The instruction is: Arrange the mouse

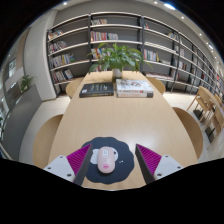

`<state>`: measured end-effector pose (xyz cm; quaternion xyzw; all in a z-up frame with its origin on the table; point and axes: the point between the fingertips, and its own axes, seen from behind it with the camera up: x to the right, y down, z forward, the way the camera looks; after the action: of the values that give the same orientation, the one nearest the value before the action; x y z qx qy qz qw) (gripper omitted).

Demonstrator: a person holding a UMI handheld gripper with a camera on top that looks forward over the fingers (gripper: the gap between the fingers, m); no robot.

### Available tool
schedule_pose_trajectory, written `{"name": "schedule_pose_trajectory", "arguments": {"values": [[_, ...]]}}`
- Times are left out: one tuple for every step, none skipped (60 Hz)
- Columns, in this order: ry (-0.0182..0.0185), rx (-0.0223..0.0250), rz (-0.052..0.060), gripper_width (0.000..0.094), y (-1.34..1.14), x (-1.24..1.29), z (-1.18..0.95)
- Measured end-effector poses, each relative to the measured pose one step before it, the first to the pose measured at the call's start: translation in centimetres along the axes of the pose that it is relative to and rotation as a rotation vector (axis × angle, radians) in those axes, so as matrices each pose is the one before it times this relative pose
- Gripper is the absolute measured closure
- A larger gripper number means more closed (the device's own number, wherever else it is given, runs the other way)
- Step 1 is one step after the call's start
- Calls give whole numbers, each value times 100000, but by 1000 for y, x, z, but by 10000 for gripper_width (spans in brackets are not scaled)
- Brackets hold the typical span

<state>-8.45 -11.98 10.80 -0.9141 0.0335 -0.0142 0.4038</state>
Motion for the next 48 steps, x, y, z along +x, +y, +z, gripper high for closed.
{"name": "schedule_pose_trajectory", "arguments": {"values": [[-257,1294,-198,70,-476,100,-832],[-247,1199,-216,71,-395,127,-832],[-261,1033,-177,74,-346,119,-826],[-297,868,-175,73,-301,118,-786],[-318,786,-147,72,-260,102,-784],[-285,800,-178,73,-254,145,-788],[-235,789,-149,74,-225,169,-761],[-168,606,-48,71,-402,219,-523],[-80,587,-137,75,-127,160,-744],[-59,925,-305,74,174,184,-287],[-71,476,-367,72,-66,161,-641],[-31,496,-375,75,-20,209,-610],[-27,468,-345,76,6,203,-596],[-120,404,-312,75,11,178,-592],[-153,584,-361,76,241,119,-410],[-183,222,-388,76,51,168,-516],[-148,-76,-288,75,-36,130,-612],[-149,103,-283,76,134,146,-450],[-174,124,-307,75,117,120,-401],[-187,179,-373,74,164,134,-378],[-222,370,-392,76,304,132,-267],[-201,140,-232,76,195,110,-354],[-204,27,7,75,246,119,-355],[-204,8,139,75,367,107,-468],[-294,-224,213,76,181,186,-496],[-256,-63,151,77,196,157,-297],[-193,-22,31,77,198,137,-275],[-86,16,-63,77,197,154,-280],[-7,55,-195,74,233,156,-218],[-34,79,-245,76,199,136,-267],[-42,81,-214,75,185,130,-236],[-64,45,-167,75,206,134,-257],[11,204,-200,75,419,135,88],[58,-187,-123,75,117,34,-573],[69,-107,-99,74,172,127,-252],[19,-74,12,74,231,192,-343],[59,-105,104,76,209,83,-229],[-29,-64,124,76,143,66,-240],[-92,-48,126,75,124,5,-210],[-176,-3,90,76,139,10,-220],[-204,49,50,74,117,16,-239],[-119,62,82,74,140,30,-178],[-32,188,166,75,268,-32,268],[-199,-248,125,76,184,135,-430],[-130,-190,133,75,111,50,-91],[-113,-150,62,77,74,-1,-33],[-124,-90,-40,76,104,-1,-138],[-110,-27,-64,75,102,-21,-121]]}}
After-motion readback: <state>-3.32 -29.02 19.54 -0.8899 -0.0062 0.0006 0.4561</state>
